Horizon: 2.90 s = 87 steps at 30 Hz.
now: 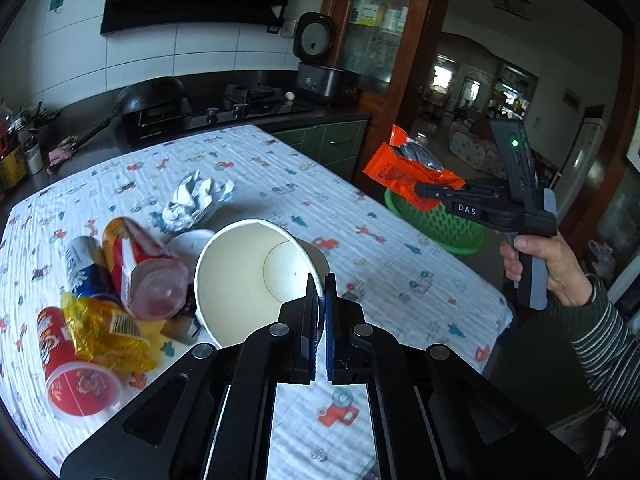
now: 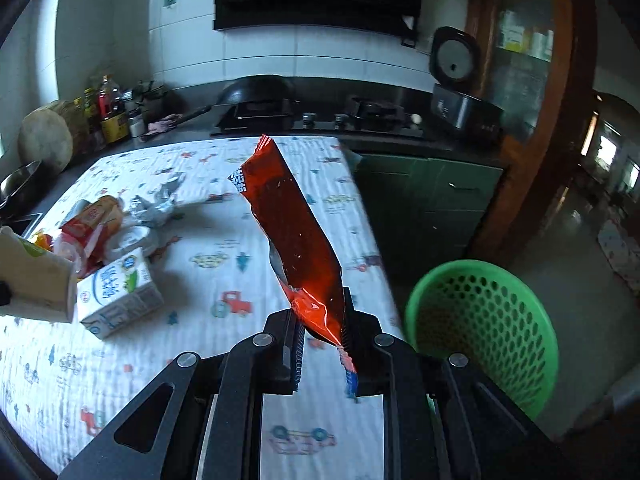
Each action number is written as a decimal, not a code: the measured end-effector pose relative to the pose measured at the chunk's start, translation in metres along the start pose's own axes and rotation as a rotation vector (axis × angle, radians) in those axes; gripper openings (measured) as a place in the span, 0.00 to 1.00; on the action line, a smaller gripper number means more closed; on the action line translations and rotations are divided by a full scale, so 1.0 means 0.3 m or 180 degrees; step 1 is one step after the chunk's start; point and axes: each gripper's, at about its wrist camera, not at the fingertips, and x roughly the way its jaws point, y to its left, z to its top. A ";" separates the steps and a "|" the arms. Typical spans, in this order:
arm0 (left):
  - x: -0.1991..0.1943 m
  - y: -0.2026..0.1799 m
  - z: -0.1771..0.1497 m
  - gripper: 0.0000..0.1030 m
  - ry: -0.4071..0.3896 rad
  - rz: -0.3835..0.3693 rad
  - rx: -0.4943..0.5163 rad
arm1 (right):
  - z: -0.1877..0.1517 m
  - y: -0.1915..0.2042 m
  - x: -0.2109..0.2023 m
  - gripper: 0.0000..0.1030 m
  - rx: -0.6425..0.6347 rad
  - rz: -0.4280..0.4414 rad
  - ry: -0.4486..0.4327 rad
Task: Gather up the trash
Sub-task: 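Carry the orange bag into the green basket and open the right tool while the left tool holds the cup, then carry the white paper cup over the green basket and release it with the left tool, then grasp the yellow plastic wrapper with the left tool while the right tool grasps the gold Dongpeng bottle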
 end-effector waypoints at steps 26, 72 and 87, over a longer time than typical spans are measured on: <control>0.477 -0.401 0.356 0.01 0.0137 -0.0773 0.0435 | -0.231 -0.582 0.047 0.58 0.0720 -0.0760 0.0312; 0.539 -0.333 0.318 0.41 0.0354 -0.0255 0.0272 | -0.239 -0.265 -0.295 0.79 0.0343 -0.0406 -0.0268; 0.129 0.225 0.232 0.45 0.0174 0.0946 -0.0468 | 0.002 0.200 -0.157 0.80 -0.0263 0.0374 -0.0336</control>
